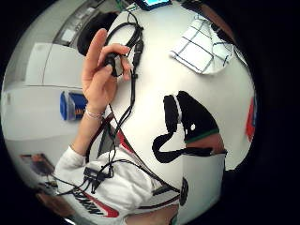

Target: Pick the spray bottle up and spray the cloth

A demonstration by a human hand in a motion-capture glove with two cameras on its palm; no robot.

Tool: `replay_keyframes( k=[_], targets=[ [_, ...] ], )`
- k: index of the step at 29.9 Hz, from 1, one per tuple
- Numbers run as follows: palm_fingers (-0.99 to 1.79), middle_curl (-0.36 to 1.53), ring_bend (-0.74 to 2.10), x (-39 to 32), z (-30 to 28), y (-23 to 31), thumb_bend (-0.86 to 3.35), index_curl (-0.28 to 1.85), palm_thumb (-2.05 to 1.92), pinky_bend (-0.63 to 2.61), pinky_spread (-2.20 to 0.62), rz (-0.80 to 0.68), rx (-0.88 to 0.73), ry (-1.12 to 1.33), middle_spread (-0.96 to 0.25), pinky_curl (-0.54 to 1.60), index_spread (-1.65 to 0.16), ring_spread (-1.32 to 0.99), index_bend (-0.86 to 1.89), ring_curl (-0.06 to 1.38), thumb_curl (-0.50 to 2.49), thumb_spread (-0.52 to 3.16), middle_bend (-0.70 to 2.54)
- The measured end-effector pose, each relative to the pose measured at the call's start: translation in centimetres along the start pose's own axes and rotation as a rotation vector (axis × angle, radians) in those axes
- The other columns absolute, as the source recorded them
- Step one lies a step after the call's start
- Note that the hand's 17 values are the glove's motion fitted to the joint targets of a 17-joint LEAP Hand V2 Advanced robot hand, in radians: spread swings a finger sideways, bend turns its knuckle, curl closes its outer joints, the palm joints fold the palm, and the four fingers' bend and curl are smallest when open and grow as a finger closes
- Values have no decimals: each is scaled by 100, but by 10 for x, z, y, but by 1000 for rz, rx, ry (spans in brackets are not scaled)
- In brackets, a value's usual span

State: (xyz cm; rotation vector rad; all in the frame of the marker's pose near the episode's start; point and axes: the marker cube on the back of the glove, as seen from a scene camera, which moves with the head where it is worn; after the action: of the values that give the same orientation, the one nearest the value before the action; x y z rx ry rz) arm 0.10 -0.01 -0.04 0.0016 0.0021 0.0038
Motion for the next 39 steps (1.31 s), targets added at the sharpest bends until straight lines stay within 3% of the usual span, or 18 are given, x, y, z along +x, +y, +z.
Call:
replay_keyframes(
  k=[10,24,32,39],
  targets=[
    [52,20,38,2,2,3,35,13,58,30,20,10,3,2,-4,18,-35,1,13,20,18,87,42],
    [50,27,37,-4,-3,35,28,18,62,28,23,17,75,-73,-4,24,-39,1,14,24,26,111,40],
    [47,30,37,-4,-5,80,18,18,57,30,24,31,245,-323,-3,27,-40,3,8,26,26,114,40],
    [46,32,38,45,12,102,10,16,52,34,23,96,507,-589,-3,30,-41,3,8,28,25,113,40]
  ],
)
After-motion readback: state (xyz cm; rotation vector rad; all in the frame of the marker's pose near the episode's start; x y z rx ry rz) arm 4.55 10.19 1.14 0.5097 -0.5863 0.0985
